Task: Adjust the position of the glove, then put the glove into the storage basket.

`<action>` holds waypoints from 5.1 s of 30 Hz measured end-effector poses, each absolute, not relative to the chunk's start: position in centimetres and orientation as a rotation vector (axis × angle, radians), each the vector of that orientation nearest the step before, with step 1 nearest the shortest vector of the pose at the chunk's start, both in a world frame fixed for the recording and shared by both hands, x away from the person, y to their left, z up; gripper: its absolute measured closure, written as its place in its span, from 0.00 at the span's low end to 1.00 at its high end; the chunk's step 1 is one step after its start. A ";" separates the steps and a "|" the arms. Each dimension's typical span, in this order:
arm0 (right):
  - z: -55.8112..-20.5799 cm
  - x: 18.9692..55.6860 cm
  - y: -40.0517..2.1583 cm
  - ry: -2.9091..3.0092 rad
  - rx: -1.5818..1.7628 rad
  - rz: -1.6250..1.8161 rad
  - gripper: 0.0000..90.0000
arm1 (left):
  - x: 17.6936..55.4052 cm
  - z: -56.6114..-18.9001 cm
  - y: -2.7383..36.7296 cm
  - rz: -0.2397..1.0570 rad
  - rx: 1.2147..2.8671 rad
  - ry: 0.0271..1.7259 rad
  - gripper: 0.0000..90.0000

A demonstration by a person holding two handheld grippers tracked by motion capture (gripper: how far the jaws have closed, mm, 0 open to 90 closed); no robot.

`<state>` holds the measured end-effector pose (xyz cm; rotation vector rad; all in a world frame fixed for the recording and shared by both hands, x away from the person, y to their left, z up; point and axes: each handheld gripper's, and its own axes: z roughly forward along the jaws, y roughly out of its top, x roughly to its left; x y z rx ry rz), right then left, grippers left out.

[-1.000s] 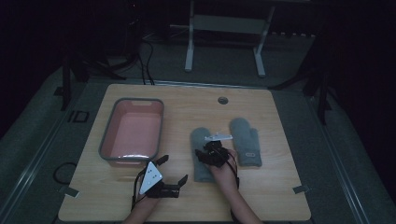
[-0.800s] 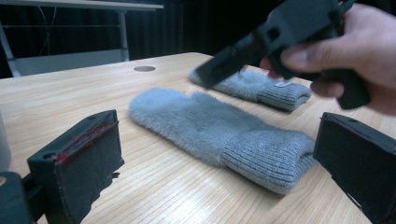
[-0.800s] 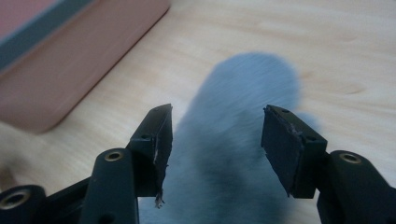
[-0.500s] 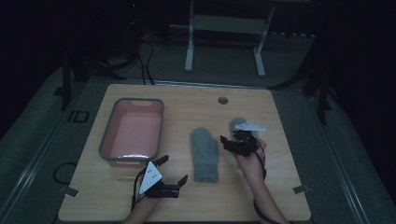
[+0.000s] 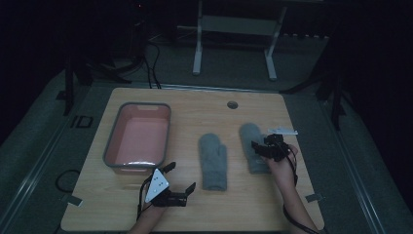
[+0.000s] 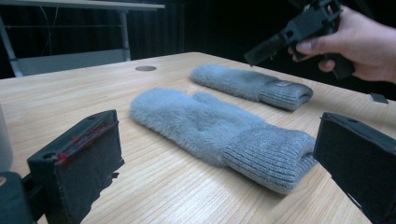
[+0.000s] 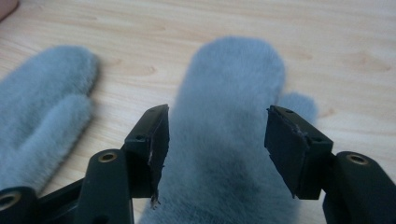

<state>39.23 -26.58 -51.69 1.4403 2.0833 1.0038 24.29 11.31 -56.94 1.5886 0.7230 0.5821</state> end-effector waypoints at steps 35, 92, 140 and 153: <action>-49.9 35.2 -21.8 1.905 1.661 1.045 0.91 | 24.3 -56.9 11.4 0.583 1.587 0.727 0.01; -50.9 31.9 -11.4 2.125 1.495 1.174 0.44 | 24.2 -56.9 11.1 0.604 1.609 0.721 0.01; -54.6 36.6 -17.2 2.430 1.456 1.139 0.48 | 33.7 -55.3 5.6 0.225 1.956 1.136 0.23; -55.4 36.9 -17.7 2.483 1.448 1.247 0.64 | 34.9 -56.1 5.3 0.085 1.975 1.107 0.32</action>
